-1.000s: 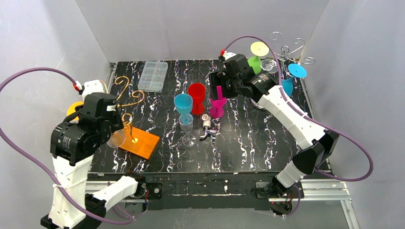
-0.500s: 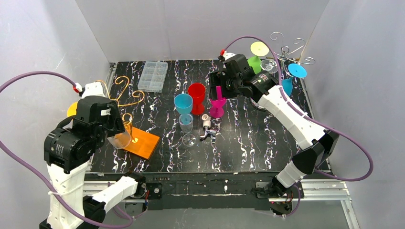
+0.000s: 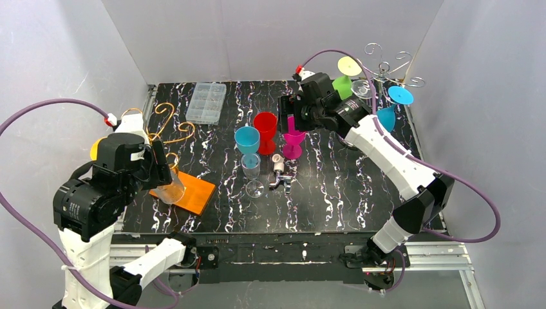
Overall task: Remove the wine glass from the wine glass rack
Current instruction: Pick up the wine glass from the wine rack.
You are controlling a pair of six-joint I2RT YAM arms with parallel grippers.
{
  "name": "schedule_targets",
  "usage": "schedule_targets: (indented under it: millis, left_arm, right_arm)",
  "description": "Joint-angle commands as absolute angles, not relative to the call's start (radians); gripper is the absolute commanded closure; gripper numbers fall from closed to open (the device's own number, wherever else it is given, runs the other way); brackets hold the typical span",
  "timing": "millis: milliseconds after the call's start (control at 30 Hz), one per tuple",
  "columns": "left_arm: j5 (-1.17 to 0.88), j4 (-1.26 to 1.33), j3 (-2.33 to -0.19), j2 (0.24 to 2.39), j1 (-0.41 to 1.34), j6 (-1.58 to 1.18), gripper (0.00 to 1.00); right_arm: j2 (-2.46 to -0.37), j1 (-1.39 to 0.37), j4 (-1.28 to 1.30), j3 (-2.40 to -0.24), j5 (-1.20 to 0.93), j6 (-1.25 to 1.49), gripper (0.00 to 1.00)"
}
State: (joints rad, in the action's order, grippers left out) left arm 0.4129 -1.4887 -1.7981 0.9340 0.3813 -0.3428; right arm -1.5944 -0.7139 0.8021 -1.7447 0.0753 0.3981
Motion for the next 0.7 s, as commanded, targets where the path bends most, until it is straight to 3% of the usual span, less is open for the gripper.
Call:
schedule_targets:
  millis: [0,200,233,300,667]
  left_arm:
    - [0.349,-1.496,-1.812,0.918,0.377,-0.325,0.75]
    - [0.276,-1.481,-1.820,0.917,0.379,-0.328,0.76]
    - [0.264,-1.478,-1.821,0.918,0.379,-0.329,0.76]
    - [0.242,-1.473,-1.826,0.921,0.379,-0.330,0.76]
    - [0.146,-1.438,-1.875,0.953,0.379,-0.335,0.77]
  right_arm:
    - [-1.574,-0.718,0.729,-1.709,0.048,0.436,0.02]
    - [-1.554,-0.718,0.683,-1.670,0.010,0.464,0.00]
    - [-1.548,-0.718,0.675,-1.558,0.008,0.468,0.00]
    - [-1.537,-0.718,0.658,-1.645,-0.023,0.476,0.00]
    - [-1.466,-0.718,0.532,-1.556,-0.144,0.570,0.00]
